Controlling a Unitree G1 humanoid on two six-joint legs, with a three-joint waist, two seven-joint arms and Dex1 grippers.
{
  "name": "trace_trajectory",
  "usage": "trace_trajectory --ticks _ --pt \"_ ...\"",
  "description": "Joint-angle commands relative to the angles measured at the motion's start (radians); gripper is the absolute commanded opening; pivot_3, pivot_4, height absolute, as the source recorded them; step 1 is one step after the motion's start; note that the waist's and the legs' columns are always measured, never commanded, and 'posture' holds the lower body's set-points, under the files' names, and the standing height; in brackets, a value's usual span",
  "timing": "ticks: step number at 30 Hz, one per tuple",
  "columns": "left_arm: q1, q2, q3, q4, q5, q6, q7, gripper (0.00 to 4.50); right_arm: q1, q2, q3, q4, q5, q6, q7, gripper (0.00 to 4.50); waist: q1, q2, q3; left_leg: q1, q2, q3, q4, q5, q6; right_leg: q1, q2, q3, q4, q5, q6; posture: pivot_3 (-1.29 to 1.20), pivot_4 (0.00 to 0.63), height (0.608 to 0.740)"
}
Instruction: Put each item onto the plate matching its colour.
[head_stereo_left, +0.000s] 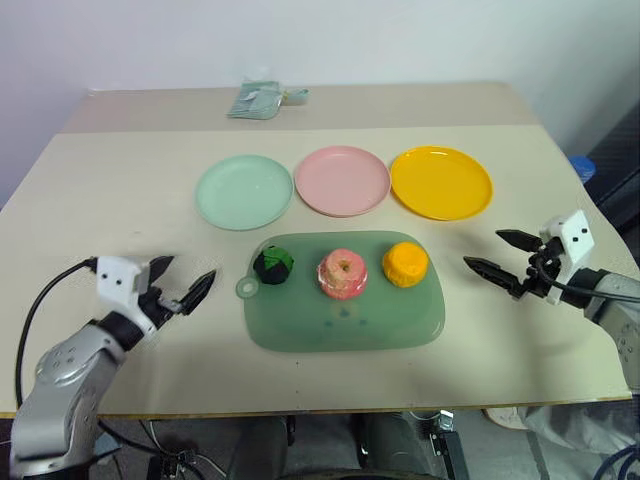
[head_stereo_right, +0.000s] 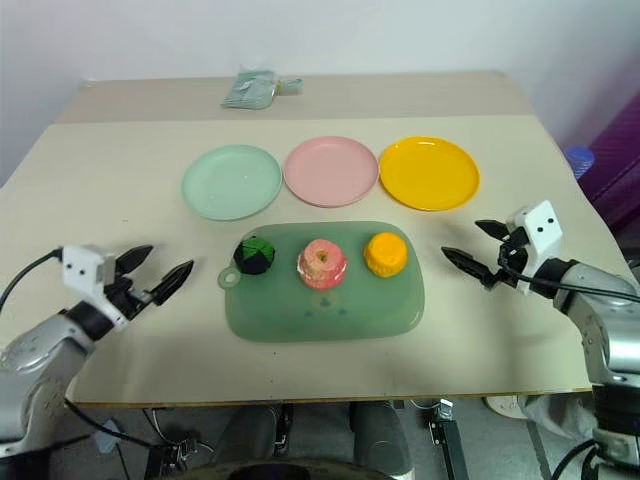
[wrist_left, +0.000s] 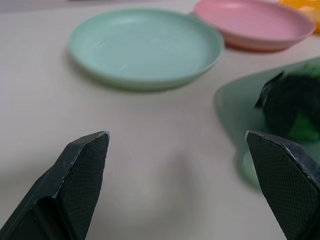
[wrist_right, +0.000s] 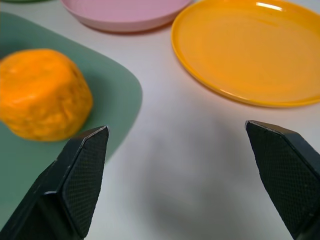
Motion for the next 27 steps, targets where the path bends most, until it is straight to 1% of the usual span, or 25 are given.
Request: trace_trajectory --ticks 1,2,6,9,11,13,15,19,20,21,24,26,27 --pt "-0.095 0.027 -0.044 0.046 -0.018 0.01 -0.058 4.5 0.064 0.014 -0.085 -0.152 0.061 0.045 -0.033 4.45 0.003 0.0 0.0 0.0 0.0 0.0 0.0 0.0 0.0 0.0 0.0 0.0 0.0 0.0 0.0 0.0 0.15 0.74" --pt "-0.114 0.033 -0.05 0.062 -0.023 0.01 -0.074 4.5 0.08 0.018 -0.091 -0.182 0.075 0.061 -0.041 4.45 0.0 0.0 0.0 0.0 0.0 -0.001 0.0 0.0 0.0 0.0 0.0 0.0 0.0 0.0 0.0 0.0 0.15 0.74" --pt "-0.261 0.057 -0.14 0.134 -0.032 0.02 -0.196 4.5 0.177 0.011 -0.118 -0.333 0.171 0.159 -0.03 4.45 -0.001 0.0 0.0 0.0 0.0 -0.001 0.0 0.0 0.0 0.0 0.001 -0.001 0.0 0.0 0.0 0.0 0.15 0.74" --pt "-0.358 0.082 -0.253 0.168 -0.001 0.019 -0.306 4.5 0.224 0.0 -0.141 -0.433 0.242 0.221 -0.028 4.45 -0.001 0.0 0.0 0.0 0.0 -0.001 0.0 0.0 0.0 0.0 0.001 -0.001 0.0 0.0 0.0 0.0 0.15 0.74" --pt "-0.401 0.104 -0.316 0.198 0.022 0.023 -0.366 4.5 0.255 -0.008 -0.12 -0.512 0.276 0.249 -0.023 4.45 -0.001 0.0 0.0 0.0 0.0 -0.001 0.0 0.0 0.0 0.0 0.001 -0.001 0.0 0.0 0.0 0.0 0.15 0.74" --pt "-0.451 0.122 -0.396 0.249 0.092 -0.004 -0.404 4.5 0.272 -0.01 -0.078 -0.583 0.289 0.259 -0.022 4.45 -0.003 0.0 0.0 0.0 0.0 -0.001 0.0 0.0 0.0 0.0 0.001 -0.001 0.0 0.0 0.0 0.0 0.15 0.74" --pt "-0.501 0.126 -0.459 0.303 0.145 -0.013 -0.431 4.5 0.259 0.006 -0.03 -0.621 0.284 0.252 -0.047 4.45 -0.006 0.0 0.0 0.0 0.0 -0.001 0.0 0.0 0.0 0.0 0.003 -0.001 0.0 0.0 0.0 0.0 0.15 0.74" --pt "-0.556 0.117 -0.513 0.388 0.221 -0.051 -0.437 4.5 0.225 0.05 0.022 -0.635 0.268 0.24 -0.112 4.45 -0.003 0.0 0.0 0.0 0.0 -0.001 0.0 0.0 0.0 0.0 0.002 -0.001 0.0 0.0 0.0 0.0 0.15 0.74" --pt "-0.567 0.11 -0.513 0.405 0.23 -0.056 -0.431 3.95 0.224 0.057 0.028 -0.639 0.266 0.238 -0.121 4.5 -0.002 0.0 0.0 0.0 0.0 -0.001 0.0 0.0 0.0 0.0 0.002 -0.001 0.0 0.0 0.0 0.0 0.15 0.74" --pt "-0.572 0.105 -0.507 0.416 0.231 -0.059 -0.431 3.69 0.227 0.062 0.034 -0.645 0.265 0.237 -0.129 4.5 -0.002 0.0 0.0 -0.001 0.0 -0.001 0.0 0.0 0.0 -0.001 0.002 -0.001 0.0 0.0 0.0 0.0 0.15 0.74" --pt "-0.581 0.081 -0.443 0.416 0.18 -0.059 -0.428 2.3 0.245 0.063 0.031 -0.652 0.262 0.225 -0.131 4.5 0.0 -0.001 0.0 -0.001 0.0 -0.001 0.0 0.0 0.0 -0.001 0.001 -0.001 0.0 0.0 0.0 0.0 0.15 0.74" --pt "-0.593 0.061 -0.381 0.42 0.13 -0.035 -0.41 2.3 0.253 0.063 0.029 -0.65 0.258 0.216 -0.131 4.5 0.0 -0.001 0.001 -0.001 0.0 -0.002 0.001 0.0 0.0 -0.001 0.001 -0.001 0.0 0.0 0.0 0.0 0.15 0.74" --pt "-0.618 0.045 -0.344 0.457 0.136 -0.047 -0.357 2.3 0.25 0.062 0.026 -0.644 0.259 0.21 -0.129 4.5 0.0 -0.001 0.0 -0.001 0.0 -0.002 0.001 0.0 0.0 -0.001 0.001 -0.001 0.0 0.0 0.0 0.0 0.15 0.74"
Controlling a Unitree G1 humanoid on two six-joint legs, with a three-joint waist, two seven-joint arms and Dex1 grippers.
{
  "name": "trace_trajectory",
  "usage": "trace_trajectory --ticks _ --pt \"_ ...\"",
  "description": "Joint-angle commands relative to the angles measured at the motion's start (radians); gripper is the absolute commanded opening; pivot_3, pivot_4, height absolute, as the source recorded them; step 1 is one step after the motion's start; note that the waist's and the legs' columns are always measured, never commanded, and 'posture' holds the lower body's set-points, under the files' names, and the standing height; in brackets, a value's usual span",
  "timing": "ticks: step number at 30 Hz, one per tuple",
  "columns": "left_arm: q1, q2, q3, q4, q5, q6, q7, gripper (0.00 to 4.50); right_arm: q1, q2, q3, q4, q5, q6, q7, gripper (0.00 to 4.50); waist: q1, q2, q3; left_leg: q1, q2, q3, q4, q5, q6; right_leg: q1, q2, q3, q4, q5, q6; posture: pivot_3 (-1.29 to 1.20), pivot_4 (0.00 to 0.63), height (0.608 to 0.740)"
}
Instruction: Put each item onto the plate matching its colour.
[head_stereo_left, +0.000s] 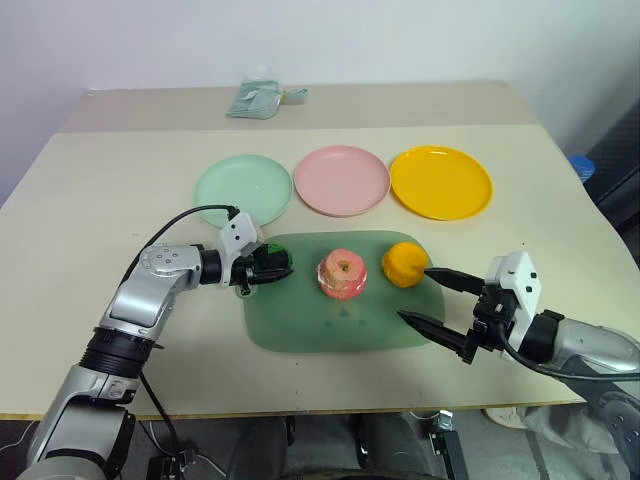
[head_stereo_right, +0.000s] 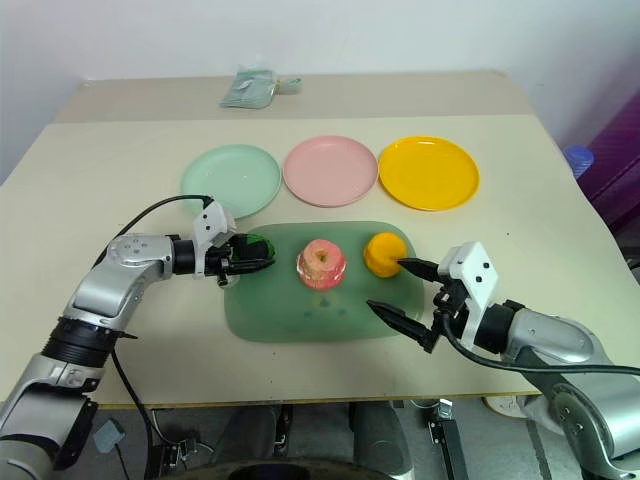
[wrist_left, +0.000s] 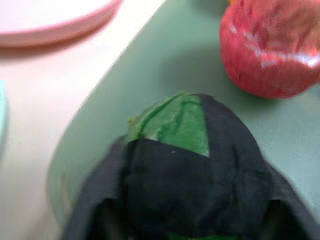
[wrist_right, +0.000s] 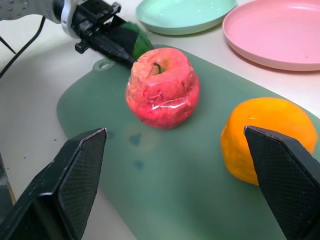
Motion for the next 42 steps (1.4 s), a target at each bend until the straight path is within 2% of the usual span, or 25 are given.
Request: trace_trajectory --ticks 1,5,9,10,11,13,14,15,18,21,26,31,32,36,39,42 --pt "-0.082 -0.035 0.142 0.067 -0.037 -0.011 0.124 2.3 -0.005 0.005 -0.02 -0.021 0.005 -0.034 0.0 4.5 0.0 0.0 0.0 0.0 0.0 0.0 0.0 0.0 0.0 0.0 0.0 0.0 0.0 0.0 0.0 0.0 0.15 0.74" --pt "-0.238 -0.076 0.167 0.301 0.082 -0.043 0.358 2.3 -0.052 0.008 0.006 0.007 0.0 -0.048 0.002 4.5 0.0 -0.001 0.0 0.0 -0.001 -0.001 0.001 0.0 0.0 0.0 0.001 -0.001 0.001 0.0 0.0 0.0 0.15 0.74" --pt "-0.351 -0.107 0.168 0.52 0.152 -0.07 0.484 2.3 -0.112 0.015 0.046 0.037 -0.018 -0.061 0.002 4.5 -0.001 -0.001 0.0 0.0 -0.001 -0.001 0.001 0.0 0.0 0.0 0.0 -0.001 0.001 0.0 0.0 0.0 0.15 0.74" --pt "-0.372 -0.115 0.169 0.557 0.159 -0.081 0.497 2.92 -0.137 0.017 0.056 0.051 -0.019 -0.059 -0.003 4.5 -0.002 -0.001 0.0 0.0 -0.001 -0.001 0.001 0.0 0.0 0.0 0.0 -0.001 0.001 0.0 0.001 0.0 0.15 0.74" --pt "-0.386 -0.122 0.17 0.583 0.163 -0.092 0.503 3.25 -0.161 0.02 0.065 0.064 -0.02 -0.054 -0.01 4.5 -0.002 -0.001 0.0 -0.001 -0.001 -0.001 0.001 0.0 0.0 -0.001 0.0 -0.001 0.001 0.0 0.001 0.0 0.15 0.74" --pt "-0.397 -0.129 0.17 0.597 0.167 -0.125 0.501 4.22 -0.209 0.021 0.082 0.075 0.002 -0.026 -0.017 4.5 -0.003 -0.001 0.0 -0.001 -0.001 0.0 0.001 0.0 0.0 -0.002 0.0 -0.001 0.001 0.0 0.0 0.0 0.15 0.74" --pt "-0.392 -0.126 0.176 0.586 0.167 -0.146 0.497 4.49 -0.237 0.03 0.101 0.069 0.008 -0.017 -0.027 4.5 -0.003 -0.002 0.0 -0.002 -0.001 0.0 0.001 0.0 0.0 -0.003 0.0 -0.001 0.002 0.0 0.001 0.0 0.15 0.74" --pt "-0.385 -0.12 0.184 0.573 0.164 -0.165 0.491 4.49 -0.267 0.041 0.121 0.066 0.009 -0.009 -0.043 4.5 -0.003 -0.002 0.0 -0.002 -0.001 0.0 0.001 0.0 0.0 -0.004 0.0 -0.001 0.002 0.0 0.0 0.0 0.15 0.74" --pt "-0.318 -0.088 0.232 0.479 0.13 -0.239 0.459 4.49 -0.361 0.08 0.21 0.075 -0.034 0.021 -0.101 4.5 -0.008 -0.002 0.0 -0.003 -0.001 0.0 0.001 0.0 -0.001 -0.005 0.0 0.0 0.003 0.0 0.0 0.0 0.15 0.74" --pt "-0.182 -0.037 0.277 0.302 0.063 -0.254 0.358 4.49 -0.433 0.118 0.3 0.097 -0.078 0.038 -0.131 4.5 -0.014 -0.001 0.0 -0.003 0.0 0.001 0.0 0.001 -0.001 -0.007 0.0 0.001 0.004 0.0 0.0 0.0 0.15 0.74" --pt "0.15 0.061 0.285 -0.1 -0.079 -0.146 0.157 4.49 -0.503 0.166 0.449 0.185 -0.182 0.026 -0.127 4.5 -0.005 -0.001 0.0 -0.003 0.002 0.002 -0.001 0.001 -0.001 -0.008 -0.003 0.002 0.004 0.0 0.0 0.0 0.15 0.74" --pt "0.373 0.092 0.254 -0.355 -0.143 -0.053 0.102 4.49 -0.545 0.193 0.546 0.329 -0.298 -0.002 -0.119 4.5 0.008 -0.002 -0.001 -0.003 0.0 0.0 0.001 0.001 -0.001 -0.005 -0.005 0.0 0.003 0.0 0.0 0.0 0.15 0.74" --pt "0.401 0.091 0.25 -0.387 -0.143 -0.047 0.104 4.49 -0.551 0.203 0.545 0.349 -0.303 -0.005 -0.118 4.5 0.008 -0.002 -0.001 -0.002 0.0 0.0 0.001 0.001 -0.001 -0.004 -0.005 0.0 0.003 0.0 0.0 0.0 0.15 0.74" --pt "0.489 0.066 0.251 -0.498 -0.159 -0.022 0.136 4.5 -0.572 0.229 0.517 0.362 -0.313 -0.017 -0.116 3.29 -0.004 -0.002 -0.001 -0.002 0.001 0.0 0.0 0.001 -0.001 -0.005 -0.003 0.0 0.004 0.0 0.0 0.0 0.15 0.74" --pt "0.53 0.057 0.241 -0.552 -0.169 -0.001 0.154 4.5 -0.613 0.249 0.485 0.341 -0.298 -0.008 -0.119 3.22 -0.006 -0.002 -0.001 -0.002 0.001 0.0 0.0 0.001 -0.001 -0.005 -0.003 0.0 0.004 0.0 0.0 0.0 0.15 0.74" --pt "0.542 0.037 0.228 -0.585 -0.175 0.006 0.179 4.5 -0.758 0.331 0.44 0.46 -0.319 0.032 -0.205 3.22 -0.012 -0.002 0.0 -0.002 0.001 0.001 0.0 0.001 -0.001 -0.006 -0.002 0.001 0.004 0.0 0.0 0.0 0.15 0.74"
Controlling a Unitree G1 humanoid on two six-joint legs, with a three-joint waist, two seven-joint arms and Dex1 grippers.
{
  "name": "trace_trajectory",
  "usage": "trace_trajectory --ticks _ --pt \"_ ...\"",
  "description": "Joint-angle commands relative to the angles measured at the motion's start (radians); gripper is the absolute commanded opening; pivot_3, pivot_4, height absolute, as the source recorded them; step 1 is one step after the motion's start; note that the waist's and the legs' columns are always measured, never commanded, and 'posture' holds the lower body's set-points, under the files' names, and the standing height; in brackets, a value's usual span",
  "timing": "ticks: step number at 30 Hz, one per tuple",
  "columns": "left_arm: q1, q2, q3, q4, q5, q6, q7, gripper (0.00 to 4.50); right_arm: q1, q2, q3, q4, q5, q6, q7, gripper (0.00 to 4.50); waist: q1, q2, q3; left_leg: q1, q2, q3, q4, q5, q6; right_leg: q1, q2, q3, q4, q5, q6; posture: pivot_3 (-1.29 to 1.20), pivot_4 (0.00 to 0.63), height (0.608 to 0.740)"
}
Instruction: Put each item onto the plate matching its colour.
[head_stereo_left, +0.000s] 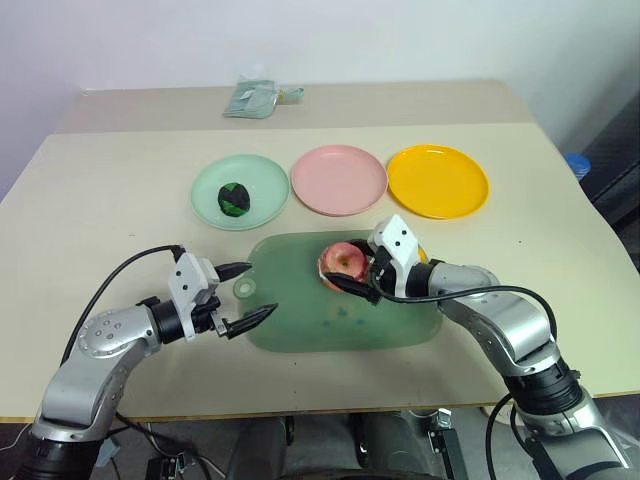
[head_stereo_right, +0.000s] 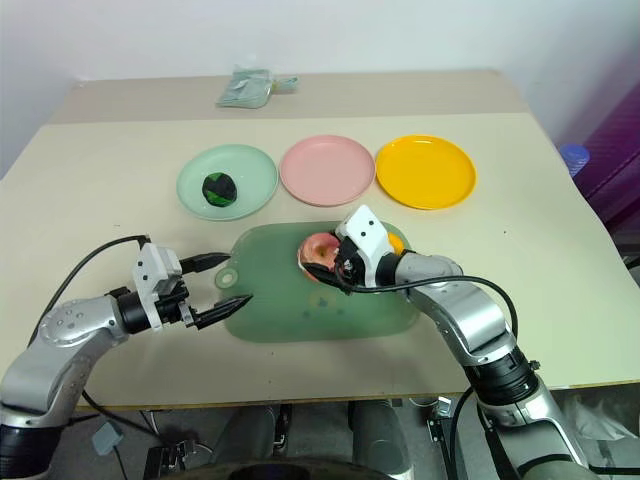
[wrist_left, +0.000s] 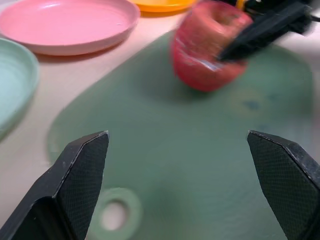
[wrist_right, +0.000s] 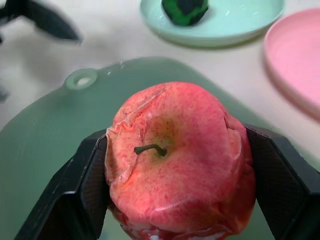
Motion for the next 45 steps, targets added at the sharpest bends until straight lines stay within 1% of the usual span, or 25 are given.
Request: trace_trajectory --ticks 1,3,4,7,9,10,11,12,14,18,20,22,24,25,27,30,32,33,35,37,38,42,45 --pt "-0.004 -0.028 -0.005 -0.06 -0.019 -0.002 0.034 4.5 -0.196 0.098 -0.088 0.142 -0.017 0.034 -0.11 3.22 -0.003 0.0 0.0 0.0 0.0 0.0 0.0 0.0 0.0 0.0 0.0 0.0 0.0 0.0 0.0 0.0 0.15 0.74" --pt "-0.007 -0.049 -0.019 -0.077 -0.025 -0.002 0.045 4.5 -0.329 0.17 -0.122 0.353 -0.04 0.036 -0.167 3.22 -0.002 0.0 0.0 0.001 0.0 0.0 0.0 0.0 0.0 0.0 0.001 0.0 0.001 0.0 -0.001 0.0 0.15 0.74" --pt "-0.007 -0.053 -0.024 -0.083 -0.027 0.001 0.046 4.5 -0.365 0.189 -0.129 0.417 -0.049 0.028 -0.174 3.22 0.0 0.0 0.0 0.001 0.0 0.0 0.0 0.0 0.0 0.0 0.001 0.0 0.001 0.001 -0.001 0.0 0.15 0.74" --pt "-0.005 -0.059 -0.044 -0.086 -0.003 -0.015 0.05 4.5 -0.5 0.248 -0.109 0.715 -0.128 -0.12 -0.156 3.22 0.003 0.0 0.0 0.0 -0.001 0.0 -0.001 0.0 0.0 -0.001 0.001 0.0 0.0 0.0 -0.001 0.0 0.15 0.74" --pt "0.0 -0.061 -0.056 -0.087 0.008 -0.027 0.052 4.5 -0.596 0.294 -0.141 0.946 -0.16 -0.245 -0.177 3.22 -0.001 0.0 0.0 0.0 -0.001 0.002 -0.001 0.0 0.0 -0.002 0.0 0.0 -0.001 0.0 -0.001 0.0 0.15 0.74" --pt "0.004 -0.062 -0.061 -0.092 0.01 -0.03 0.054 4.5 -0.629 0.306 -0.162 1.028 -0.166 -0.302 -0.182 3.22 -0.002 0.001 0.0 0.0 -0.001 0.003 -0.002 0.0 0.0 -0.002 0.0 0.001 -0.001 0.0 -0.001 0.0 0.15 0.74" --pt "0.008 -0.063 -0.065 -0.098 0.011 -0.033 0.057 4.5 -0.651 0.31 -0.181 1.081 -0.167 -0.342 -0.186 4.25 -0.001 0.001 0.0 -0.001 -0.001 0.003 -0.002 0.0 0.0 -0.003 0.0 0.001 -0.001 0.0 -0.001 0.0 0.15 0.74" --pt "0.013 -0.062 -0.069 -0.105 0.013 -0.035 0.059 4.5 -0.664 0.307 -0.196 1.108 -0.169 -0.373 -0.181 4.46 0.0 0.001 0.0 -0.001 -0.001 0.003 -0.002 0.0 0.0 -0.003 0.0 0.001 0.0 0.0 -0.001 0.0 0.15 0.74" --pt "0.027 -0.061 -0.077 -0.115 0.022 -0.045 0.06 4.5 -0.658 0.283 -0.203 1.089 -0.181 -0.422 -0.152 4.46 0.0 0.002 0.001 -0.001 -0.001 0.003 -0.002 0.0 0.0 -0.004 0.0 0.001 0.0 0.0 -0.001 0.0 0.15 0.74" --pt "0.048 -0.065 -0.087 -0.129 0.026 -0.056 0.069 4.5 -0.54 0.18 -0.2 0.872 -0.191 -0.423 -0.057 4.46 0.004 0.002 0.001 -0.002 -0.001 0.003 -0.002 0.0 0.0 -0.003 0.0 0.001 0.0 0.0 -0.001 0.0 0.15 0.74" --pt "0.045 -0.071 -0.105 -0.13 0.035 -0.056 0.077 4.5 -0.393 0.057 -0.219 0.628 -0.124 -0.369 0.094 4.46 0.011 0.002 0.001 -0.002 -0.001 0.002 -0.002 0.0 0.0 -0.003 0.0 0.001 -0.001 0.0 -0.001 0.0 0.15 0.74" --pt "0.028 -0.07 -0.124 -0.128 0.041 -0.048 0.076 4.5 -0.193 -0.112 -0.254 0.347 -0.031 -0.282 0.26 4.46 0.028 0.002 0.001 -0.002 -0.001 -0.001 -0.002 0.0 0.0 0.0 -0.001 -0.001 -0.003 0.0 -0.001 0.0 0.15 0.74" --pt "0.005 -0.066 -0.135 -0.12 0.04 -0.042 0.069 4.5 -0.047 -0.218 -0.294 0.185 0.049 -0.202 0.331 4.46 0.029 0.004 0.001 -0.003 -0.001 0.0 -0.002 -0.001 0.002 0.001 -0.002 -0.001 -0.005 0.0 0.0 0.0 0.15 0.74" --pt "-0.008 -0.064 -0.137 -0.114 0.037 -0.041 0.065 4.5 0.01 -0.25 -0.312 0.135 0.083 -0.16 0.344 4.46 0.027 0.004 0.001 -0.003 -0.001 0.001 -0.002 -0.001 0.002 0.0 -0.002 0.0 -0.006 0.0 0.0 0.0 0.15 0.74" --pt "-0.03 -0.062 -0.139 -0.1 0.03 -0.036 0.056 4.5 0.096 -0.287 -0.328 0.079 0.103 -0.116 0.348 4.46 0.004 0.004 0.001 0.0 -0.001 0.003 -0.001 -0.001 0.002 0.002 -0.001 0.0 -0.006 0.001 0.0 0.0 0.15 0.74" --pt "-0.059 -0.06 -0.142 -0.074 0.03 -0.039 0.04 4.5 0.175 -0.296 -0.283 0.078 0.041 -0.11 0.316 4.46 -0.017 0.004 0.001 0.007 0.001 0.002 -0.002 -0.001 0.002 0.007 0.004 0.001 -0.004 0.001 -0.002 0.0 0.15 0.74" --pt "-0.07 -0.06 -0.143 -0.063 0.031 -0.042 0.034 4.5 0.187 -0.28 -0.249 0.108 -0.001 -0.12 0.294 4.46 -0.021 0.004 0.001 0.008 0.001 0.001 -0.002 -0.001 0.002 0.008 0.004 0.001 -0.004 0.001 -0.002 0.0 0.15 0.74" --pt "-0.071 -0.061 -0.142 -0.061 0.03 -0.044 0.032 4.5 0.175 -0.254 -0.247 0.132 -0.007 -0.118 0.269 4.23 -0.021 0.004 0.001 0.007 0.001 0.001 -0.002 -0.001 0.002 0.008 0.004 0.001 -0.004 0.001 -0.002 0.0 0.15 0.74" --pt "-0.071 -0.06 -0.139 -0.057 0.029 -0.046 0.029 4.5 0.142 -0.21 -0.255 0.166 -0.006 -0.11 0.227 3.61 -0.022 0.004 0.001 0.006 0.001 0.001 -0.002 -0.001 0.002 0.007 0.004 0.001 -0.004 0.001 -0.002 0.0 0.15 0.74" --pt "-0.059 -0.055 -0.126 -0.059 0.029 -0.048 0.028 4.5 0.113 -0.178 -0.273 0.167 0.003 -0.106 0.201 2.63 -0.019 0.005 0.002 0.005 0.001 0.001 -0.002 -0.001 0.002 0.006 0.003 0.001 -0.004 0.001 -0.001 0.0 0.15 0.74" --pt "-0.051 -0.054 -0.12 -0.061 0.029 -0.048 0.032 4.5 0.103 -0.165 -0.289 0.16 0.018 -0.1 0.192 2.26 -0.019 0.005 0.002 0.004 0.001 0.001 -0.002 -0.001 0.002 0.005 0.002 0.001 -0.004 0.001 -0.001 0.0 0.15 0.74" --pt "-0.015 -0.047 -0.095 -0.074 0.032 -0.051 0.046 4.5 0.052 -0.129 -0.365 0.141 0.083 -0.07 0.152 2.26 -0.012 0.005 0.002 0.002 0.001 0.0 -0.002 -0.001 0.002 0.004 0.002 0.0 -0.005 0.001 -0.001 0.0 0.15 0.74" --pt "-0.001 -0.056 -0.085 -0.074 0.035 -0.056 0.06 4.5 -0.069 -0.087 -0.396 0.253 0.052 -0.067 0.04 2.26 -0.01 0.005 0.002 0.002 0.001 0.0 -0.001 -0.001 0.002 0.004 0.001 0.0 -0.005 0.001 -0.001 0.0 0.15 0.74"
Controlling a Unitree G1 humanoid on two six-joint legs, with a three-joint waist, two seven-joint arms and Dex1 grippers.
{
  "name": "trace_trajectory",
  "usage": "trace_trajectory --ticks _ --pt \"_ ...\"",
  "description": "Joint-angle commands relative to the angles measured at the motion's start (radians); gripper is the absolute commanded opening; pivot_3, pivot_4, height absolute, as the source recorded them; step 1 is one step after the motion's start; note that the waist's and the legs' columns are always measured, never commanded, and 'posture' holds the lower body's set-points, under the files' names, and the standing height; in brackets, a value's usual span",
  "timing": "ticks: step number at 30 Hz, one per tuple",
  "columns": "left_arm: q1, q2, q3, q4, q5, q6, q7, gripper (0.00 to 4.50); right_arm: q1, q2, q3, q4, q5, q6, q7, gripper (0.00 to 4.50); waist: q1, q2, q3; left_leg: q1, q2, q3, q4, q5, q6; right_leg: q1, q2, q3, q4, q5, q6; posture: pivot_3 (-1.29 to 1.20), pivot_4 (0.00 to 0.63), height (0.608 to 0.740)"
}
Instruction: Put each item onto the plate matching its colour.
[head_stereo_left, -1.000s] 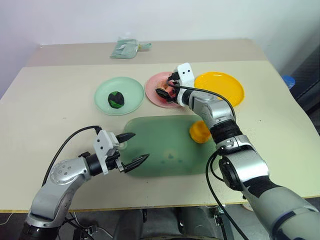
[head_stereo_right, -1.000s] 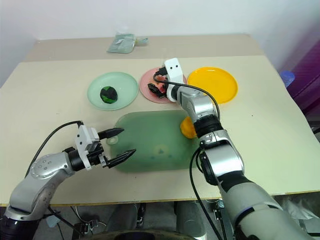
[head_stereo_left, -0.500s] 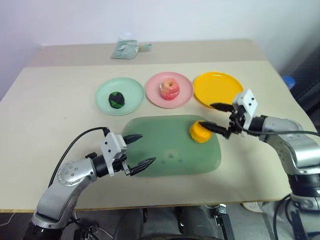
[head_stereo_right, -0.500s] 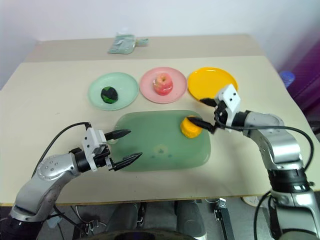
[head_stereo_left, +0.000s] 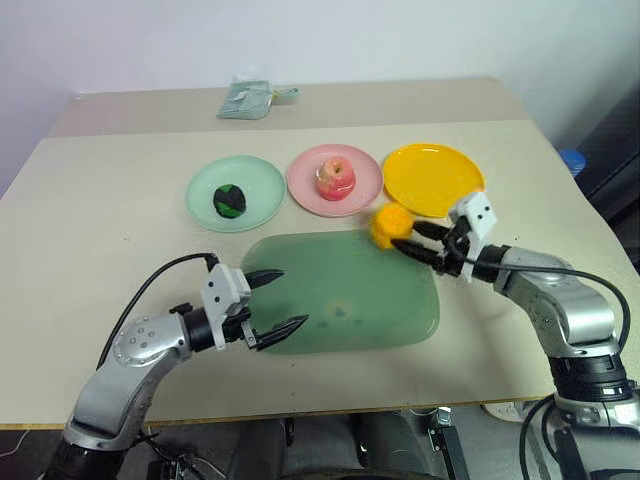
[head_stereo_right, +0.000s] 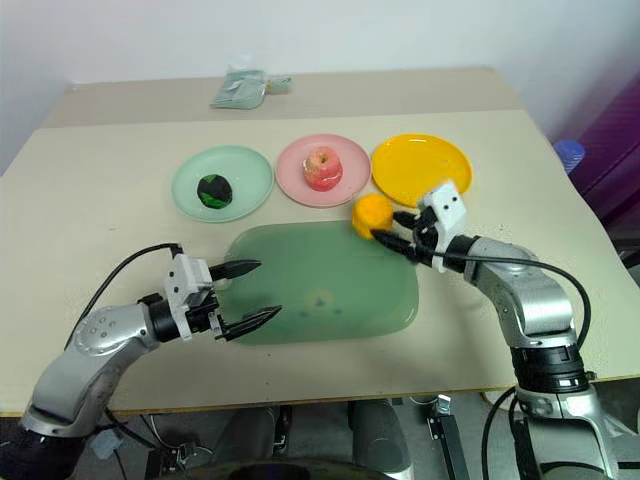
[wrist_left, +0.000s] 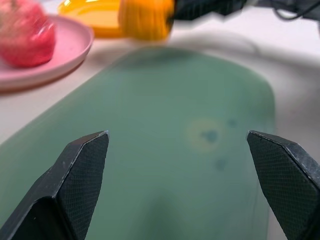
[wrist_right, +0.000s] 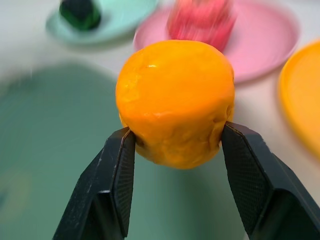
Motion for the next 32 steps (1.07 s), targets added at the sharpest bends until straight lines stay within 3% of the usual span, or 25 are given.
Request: trace_trajectory --ticks 1,5,7,11,12,13,16,19,24,27,32 --pt "0.004 -0.004 0.02 -0.03 0.0 -0.025 0.015 4.5 -0.149 0.034 -0.06 0.121 -0.039 -0.007 -0.139 2.26 -0.001 0.0 0.0 0.0 0.0 0.0 0.0 0.0 0.0 0.0 0.0 0.0 0.0 0.0 0.0 0.0 0.15 0.74" --pt "0.002 -0.017 0.009 -0.028 0.011 -0.034 0.034 4.5 -0.331 0.074 -0.029 0.457 -0.186 -0.07 -0.322 2.26 -0.004 0.0 0.0 0.0 -0.001 0.0 0.0 0.0 0.0 -0.001 0.0 0.0 0.0 0.0 0.0 0.0 0.15 0.74" --pt "0.005 -0.021 0.007 -0.029 0.014 -0.04 0.042 4.5 -0.402 0.096 -0.025 0.614 -0.221 -0.144 -0.341 2.26 -0.001 0.0 0.0 -0.001 -0.001 0.0 0.0 0.0 0.0 -0.002 0.0 0.0 0.0 0.0 0.0 0.0 0.15 0.74" --pt "0.024 -0.031 0.029 -0.033 0.017 -0.053 0.073 4.5 -0.469 0.107 -0.023 0.767 -0.255 -0.285 -0.303 3.85 -0.006 0.0 0.0 -0.003 -0.001 0.003 -0.001 0.0 0.0 -0.005 0.0 0.001 0.0 0.0 0.0 0.0 0.15 0.74" --pt "0.03 -0.035 0.043 -0.033 0.016 -0.055 0.086 4.5 -0.464 0.098 -0.014 0.765 -0.263 -0.309 -0.275 4.38 -0.008 0.0 0.0 -0.003 -0.001 0.003 -0.001 0.0 0.0 -0.005 0.0 0.001 0.0 0.0 0.0 0.0 0.15 0.74" --pt "0.038 -0.038 0.062 -0.031 0.017 -0.059 0.101 4.5 -0.443 0.079 -0.002 0.736 -0.273 -0.335 -0.237 4.45 -0.01 0.0 0.0 -0.003 -0.001 0.003 -0.001 0.0 0.0 -0.005 0.0 0.001 0.0 0.0 0.0 0.0 0.15 0.74" --pt "0.056 -0.047 0.128 -0.008 0.029 -0.083 0.146 4.5 -0.359 0.02 0.002 0.617 -0.263 -0.368 -0.118 4.45 -0.006 0.001 0.0 -0.003 -0.001 0.002 -0.001 0.0 0.0 -0.005 0.0 0.001 0.001 0.0 0.0 0.0 0.15 0.74" --pt "0.103 -0.017 0.268 0.082 0.045 -0.111 0.173 4.5 -0.142 -0.094 -0.058 0.374 -0.153 -0.315 0.077 4.45 0.01 0.0 0.0 -0.003 0.0 0.001 -0.001 0.0 0.0 -0.004 0.0 0.0 0.0 0.0 0.0 0.0 0.15 0.74" --pt "0.173 0.031 0.409 0.191 0.053 -0.144 0.158 4.5 0.123 -0.225 -0.17 0.172 -0.011 -0.204 0.247 4.45 0.014 0.0 0.0 -0.002 0.0 0.002 0.0 0.0 0.0 -0.002 0.0 0.0 -0.001 0.0 0.0 0.0 0.15 0.74" --pt "0.21 0.041 0.483 0.239 0.035 -0.163 0.139 4.5 0.243 -0.262 -0.227 0.146 0.013 -0.179 0.277 4.45 0.013 0.0 0.0 0.0 0.0 0.002 0.0 0.0 0.0 -0.001 0.0 0.0 -0.001 0.0 0.0 0.0 0.15 0.74" --pt "0.232 0.033 0.501 0.214 0.029 -0.151 0.142 4.5 0.278 -0.26 -0.237 0.15 0.001 -0.189 0.266 4.45 0.013 0.0 0.0 0.001 0.0 0.003 0.0 0.0 0.0 0.001 0.0 0.0 -0.001 0.0 0.0 0.0 0.15 0.74"
